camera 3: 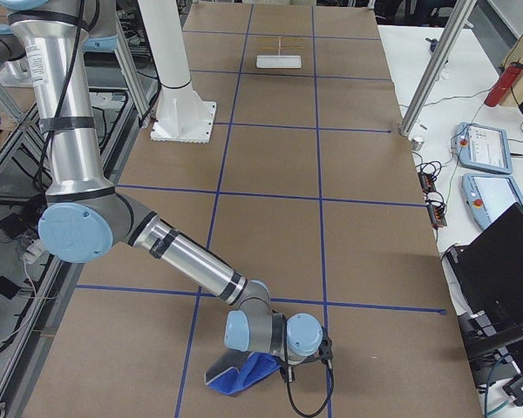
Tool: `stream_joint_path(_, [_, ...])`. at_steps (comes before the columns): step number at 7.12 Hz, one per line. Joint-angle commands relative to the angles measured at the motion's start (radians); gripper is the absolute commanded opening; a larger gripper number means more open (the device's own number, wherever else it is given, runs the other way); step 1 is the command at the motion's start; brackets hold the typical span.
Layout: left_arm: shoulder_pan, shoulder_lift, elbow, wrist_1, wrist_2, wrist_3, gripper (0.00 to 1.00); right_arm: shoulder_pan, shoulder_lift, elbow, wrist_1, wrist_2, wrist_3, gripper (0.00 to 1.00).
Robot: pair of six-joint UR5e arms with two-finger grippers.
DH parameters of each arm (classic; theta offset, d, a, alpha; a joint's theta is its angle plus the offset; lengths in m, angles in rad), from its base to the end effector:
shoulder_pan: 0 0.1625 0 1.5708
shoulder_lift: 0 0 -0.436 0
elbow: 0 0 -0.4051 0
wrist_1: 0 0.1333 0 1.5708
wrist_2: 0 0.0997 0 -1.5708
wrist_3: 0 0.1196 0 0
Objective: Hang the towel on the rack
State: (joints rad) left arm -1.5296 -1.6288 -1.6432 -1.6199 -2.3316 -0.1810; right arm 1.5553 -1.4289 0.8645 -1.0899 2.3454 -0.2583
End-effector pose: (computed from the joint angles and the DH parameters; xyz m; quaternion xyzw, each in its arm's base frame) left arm -0.0285 -0.5421 0.6125 0.0417 0.3767 -0.0314 0.9248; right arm 0.0420 -0.4969 0.9043 0.0073 -0.3793 -0.1106 0.9186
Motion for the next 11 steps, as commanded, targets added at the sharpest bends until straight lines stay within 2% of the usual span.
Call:
stream_joint_path(1, [-0.001,0.000,0.000,0.000,-0.002,0.000,0.99,0.099,0.050,0.013,-0.011,0.120,-0.016,0.00])
stream_joint_path(2, [-0.001,0.001,0.000,0.000,-0.003,0.000,0.99,0.126,0.048,0.080,-0.013,0.179,-0.010,0.00])
stream_joint_path(3, [-0.001,0.004,-0.001,0.000,-0.005,0.005,0.99,0.131,0.051,0.223,-0.092,0.175,0.008,0.00])
stream_joint_path(4, [-0.001,0.003,-0.001,-0.002,-0.006,0.005,0.99,0.131,0.077,0.428,-0.321,0.163,0.008,0.00])
stream_joint_path(5, [-0.001,0.000,-0.001,-0.002,-0.006,0.002,0.99,0.094,0.122,0.626,-0.491,0.109,0.020,0.00])
stream_joint_path(6, [-0.001,0.000,0.003,-0.002,-0.008,0.000,0.99,-0.002,0.145,0.818,-0.618,0.068,0.147,0.00])
stream_joint_path(8, [0.002,-0.025,0.003,0.003,-0.018,-0.021,0.99,-0.201,0.255,0.997,-0.634,0.046,0.485,0.00])
stream_joint_path(9, [0.031,-0.104,0.026,0.002,-0.132,-0.175,0.99,-0.299,0.298,1.071,-0.634,-0.003,0.513,0.00])
stream_joint_path(10, [0.142,-0.211,0.031,-0.002,-0.184,-0.374,0.99,-0.408,0.311,1.169,-0.634,-0.080,0.549,0.00])
stream_joint_path(11, [0.245,-0.329,0.037,0.001,-0.180,-0.566,0.99,-0.523,0.321,1.252,-0.636,-0.210,0.617,0.00])
